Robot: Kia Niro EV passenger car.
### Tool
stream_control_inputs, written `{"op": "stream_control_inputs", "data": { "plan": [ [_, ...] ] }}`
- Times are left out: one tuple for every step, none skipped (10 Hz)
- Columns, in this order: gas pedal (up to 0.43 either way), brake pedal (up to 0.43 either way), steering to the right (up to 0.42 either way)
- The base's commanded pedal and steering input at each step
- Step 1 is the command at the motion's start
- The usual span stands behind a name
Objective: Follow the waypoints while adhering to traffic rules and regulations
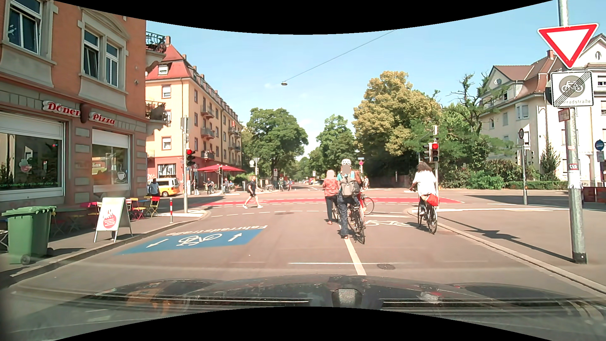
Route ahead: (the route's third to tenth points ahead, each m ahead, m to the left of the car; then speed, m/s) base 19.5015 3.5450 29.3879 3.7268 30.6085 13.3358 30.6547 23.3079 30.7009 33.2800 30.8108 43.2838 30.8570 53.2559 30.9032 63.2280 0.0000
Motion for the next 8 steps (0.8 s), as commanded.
{"op": "stream_control_inputs", "data": {
  "plan": [
    [0.0,0.287,0.007],
    [0.0,0.287,0.007],
    [0.0,0.287,0.007],
    [0.0,0.287,0.007],
    [0.0,0.287,0.007],
    [0.0,0.287,0.007],
    [0.0,0.287,0.008],
    [0.0,0.287,0.007]
  ]
}}
